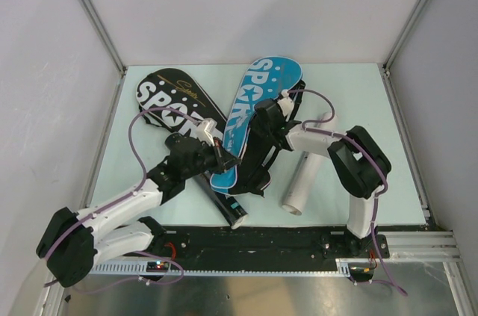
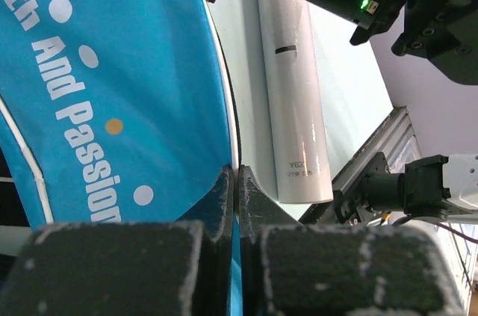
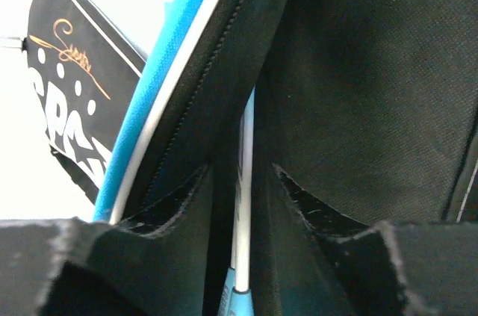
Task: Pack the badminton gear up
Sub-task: Place the racket in the racket bag, then pick up the racket bag from the center of the board.
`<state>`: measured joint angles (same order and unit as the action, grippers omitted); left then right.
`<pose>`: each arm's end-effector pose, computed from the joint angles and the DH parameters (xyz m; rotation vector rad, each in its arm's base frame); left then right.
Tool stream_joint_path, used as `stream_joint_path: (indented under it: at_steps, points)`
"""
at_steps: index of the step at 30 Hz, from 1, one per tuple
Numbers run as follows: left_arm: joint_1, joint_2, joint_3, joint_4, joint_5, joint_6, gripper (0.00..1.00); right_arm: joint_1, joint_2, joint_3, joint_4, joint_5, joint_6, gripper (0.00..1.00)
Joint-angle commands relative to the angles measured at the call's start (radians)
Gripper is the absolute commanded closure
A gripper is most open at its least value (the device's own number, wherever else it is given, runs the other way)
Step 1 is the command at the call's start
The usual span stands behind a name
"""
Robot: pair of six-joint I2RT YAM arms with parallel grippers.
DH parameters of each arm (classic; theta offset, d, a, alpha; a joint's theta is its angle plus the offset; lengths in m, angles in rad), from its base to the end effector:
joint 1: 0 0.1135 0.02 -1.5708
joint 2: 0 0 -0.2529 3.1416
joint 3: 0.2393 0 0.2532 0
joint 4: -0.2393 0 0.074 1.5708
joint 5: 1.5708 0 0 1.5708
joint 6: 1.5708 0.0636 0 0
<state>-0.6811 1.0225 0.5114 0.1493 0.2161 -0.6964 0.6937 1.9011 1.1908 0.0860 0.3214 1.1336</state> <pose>0.1929 -0.1739 0.2132 0.1406 2.0901 -1.0920 0.3486 0.2637 0.1593 0.6689 2.1413 0.6850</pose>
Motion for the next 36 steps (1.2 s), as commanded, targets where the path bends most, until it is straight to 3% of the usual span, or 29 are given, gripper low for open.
stream_joint_path:
  at_steps: [1, 5, 11, 14, 22, 28, 36]
  points:
    - [-0.014, 0.014, 0.009, 0.105, 0.015, 0.038, 1.0, -0.025, -0.064, 0.053, -0.049, -0.074, -0.083, 0.56]
    - [-0.013, 0.028, 0.012, 0.099, 0.009, 0.064, 0.96, -0.062, -0.125, 0.042, -0.2, -0.161, -0.139, 0.44]
    - [-0.013, 0.021, 0.025, 0.056, -0.006, 0.105, 0.64, -0.096, -0.235, -0.045, -0.281, -0.186, -0.202, 0.32]
    - [-0.013, -0.004, 0.036, 0.008, -0.039, 0.136, 0.55, -0.123, -0.291, -0.074, -0.311, -0.174, -0.221, 0.28]
    - [-0.002, -0.089, 0.139, -0.254, -0.247, 0.246, 0.5, -0.152, -0.367, -0.153, -0.304, -0.199, -0.18, 0.22]
    - [0.037, -0.085, 0.169, -0.35, -0.194, 0.258, 0.49, -0.156, -0.418, -0.253, -0.172, -0.286, -0.111, 0.21]
    - [0.039, -0.038, 0.133, -0.356, -0.197, 0.235, 0.49, -0.128, -0.359, -0.321, -0.018, -0.367, -0.077, 0.21]
